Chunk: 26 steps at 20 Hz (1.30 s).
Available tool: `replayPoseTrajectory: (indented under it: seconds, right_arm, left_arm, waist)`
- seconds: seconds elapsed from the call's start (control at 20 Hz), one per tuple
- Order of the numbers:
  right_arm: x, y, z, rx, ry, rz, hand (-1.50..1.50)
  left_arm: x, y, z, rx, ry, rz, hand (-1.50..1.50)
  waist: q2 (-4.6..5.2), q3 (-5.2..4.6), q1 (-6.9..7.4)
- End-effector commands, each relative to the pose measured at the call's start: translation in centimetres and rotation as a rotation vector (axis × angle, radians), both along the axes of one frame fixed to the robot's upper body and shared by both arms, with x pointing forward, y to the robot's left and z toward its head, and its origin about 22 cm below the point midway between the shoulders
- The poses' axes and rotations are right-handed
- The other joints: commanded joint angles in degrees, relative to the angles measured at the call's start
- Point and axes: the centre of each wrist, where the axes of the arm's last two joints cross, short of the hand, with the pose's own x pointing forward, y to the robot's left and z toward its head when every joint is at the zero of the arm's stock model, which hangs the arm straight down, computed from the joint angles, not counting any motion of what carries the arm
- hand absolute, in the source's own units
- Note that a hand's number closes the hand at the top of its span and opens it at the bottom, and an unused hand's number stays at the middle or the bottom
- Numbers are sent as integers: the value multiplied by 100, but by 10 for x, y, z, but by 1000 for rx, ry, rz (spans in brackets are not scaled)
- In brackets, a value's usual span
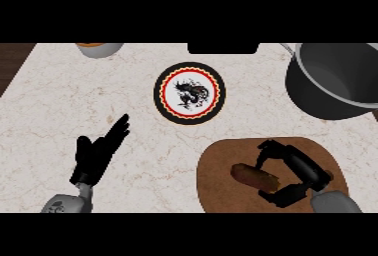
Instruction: Pick the sweet potato from the cutting board and place it in the pot
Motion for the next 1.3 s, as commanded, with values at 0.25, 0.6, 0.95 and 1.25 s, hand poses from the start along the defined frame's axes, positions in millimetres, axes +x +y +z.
replayPoseTrajectory:
  seconds: [0.25, 0.6, 0.95, 1.25]
  right_arm:
    - [-58, -190, 15, 371, -36, -650, 150]
    - [-94, -287, 58, 390, -123, -825, 150]
    - [-100, -310, 78, 176, -205, -838, 150]
    - [-55, -309, 117, 55, -318, -823, 150]
  left_arm:
    - [-6, 15, -3, -6, -3, 45, 0]
    - [2, 5, -1, -7, 1, -25, 0]
    - [1, -9, -10, -10, -2, -38, 0]
    - [4, -13, -3, -10, -6, -30, 0]
  waist:
    - [190, 94, -272]
    - [174, 75, 129]
    - [154, 69, 155]
    - [128, 49, 147]
